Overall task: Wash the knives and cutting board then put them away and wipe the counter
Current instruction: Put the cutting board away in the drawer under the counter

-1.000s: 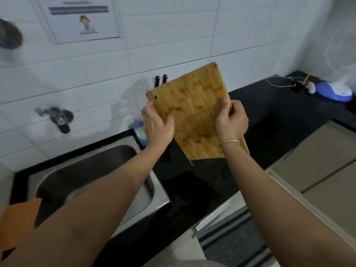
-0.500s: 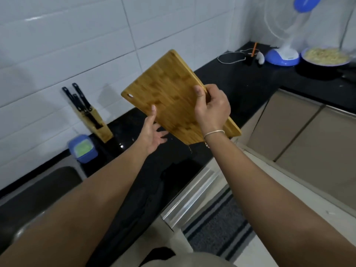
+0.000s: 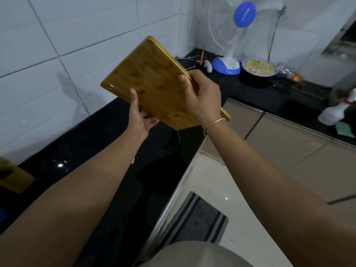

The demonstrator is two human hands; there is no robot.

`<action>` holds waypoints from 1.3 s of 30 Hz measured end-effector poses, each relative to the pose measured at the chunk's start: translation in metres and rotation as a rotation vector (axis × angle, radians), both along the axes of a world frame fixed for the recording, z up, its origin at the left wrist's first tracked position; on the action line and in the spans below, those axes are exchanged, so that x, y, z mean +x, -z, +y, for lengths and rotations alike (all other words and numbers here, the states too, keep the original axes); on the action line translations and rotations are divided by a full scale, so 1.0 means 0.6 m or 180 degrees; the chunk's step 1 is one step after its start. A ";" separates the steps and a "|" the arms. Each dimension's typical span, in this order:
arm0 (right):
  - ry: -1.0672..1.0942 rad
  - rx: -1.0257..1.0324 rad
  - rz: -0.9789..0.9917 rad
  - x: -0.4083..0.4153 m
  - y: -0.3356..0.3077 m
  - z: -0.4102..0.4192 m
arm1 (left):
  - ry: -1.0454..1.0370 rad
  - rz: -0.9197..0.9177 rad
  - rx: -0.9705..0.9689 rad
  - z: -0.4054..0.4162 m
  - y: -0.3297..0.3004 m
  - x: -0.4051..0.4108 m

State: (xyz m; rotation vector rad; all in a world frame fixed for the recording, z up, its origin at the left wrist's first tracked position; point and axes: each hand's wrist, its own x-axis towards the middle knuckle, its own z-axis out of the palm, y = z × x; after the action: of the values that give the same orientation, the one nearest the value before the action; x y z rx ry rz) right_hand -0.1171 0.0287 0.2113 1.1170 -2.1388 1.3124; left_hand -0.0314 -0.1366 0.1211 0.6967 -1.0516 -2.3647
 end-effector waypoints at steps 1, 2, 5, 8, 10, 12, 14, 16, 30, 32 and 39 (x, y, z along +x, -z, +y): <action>-0.0019 0.0082 0.0062 -0.016 0.003 -0.004 | -0.0017 -0.0004 -0.0033 -0.010 0.000 -0.018; -0.0047 0.0139 0.0092 -0.032 0.007 -0.008 | -0.0033 0.0024 -0.0071 -0.020 0.000 -0.037; -0.0194 0.0262 0.0096 -0.084 0.031 -0.015 | -0.0119 0.0013 -0.0129 -0.037 0.007 -0.084; -0.0444 0.0440 0.0109 -0.149 0.052 -0.022 | -0.0290 -0.0140 -0.0106 -0.044 0.027 -0.136; -0.0637 0.0490 0.0114 -0.194 0.068 -0.028 | -0.0407 -0.0195 -0.0049 -0.045 0.042 -0.166; -0.0835 0.0492 0.0104 -0.241 0.079 -0.037 | -0.0471 -0.0193 -0.0045 -0.042 0.054 -0.193; -0.1032 0.0472 0.0058 -0.289 0.083 -0.046 | -0.0594 -0.0196 -0.0019 -0.032 0.055 -0.221; -0.1228 0.0506 0.0089 -0.332 0.081 -0.055 | -0.0866 -0.0248 0.0175 -0.022 0.050 -0.247; -0.2701 0.0455 0.0098 -0.315 0.069 -0.071 | -0.2317 -0.0115 0.0365 0.076 0.042 -0.162; -0.2763 0.0464 0.0136 -0.296 0.053 -0.063 | -0.2383 -0.0066 0.0345 0.088 0.032 -0.139; -0.2816 0.0739 0.0483 -0.221 0.028 -0.002 | -0.2478 0.0141 0.0413 0.165 0.043 -0.066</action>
State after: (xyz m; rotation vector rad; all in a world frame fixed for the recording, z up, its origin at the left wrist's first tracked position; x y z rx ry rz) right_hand -0.2496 0.0277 0.1944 2.3407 -1.7454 1.2294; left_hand -0.0712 -0.0378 0.0953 0.8940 -0.4714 -1.7566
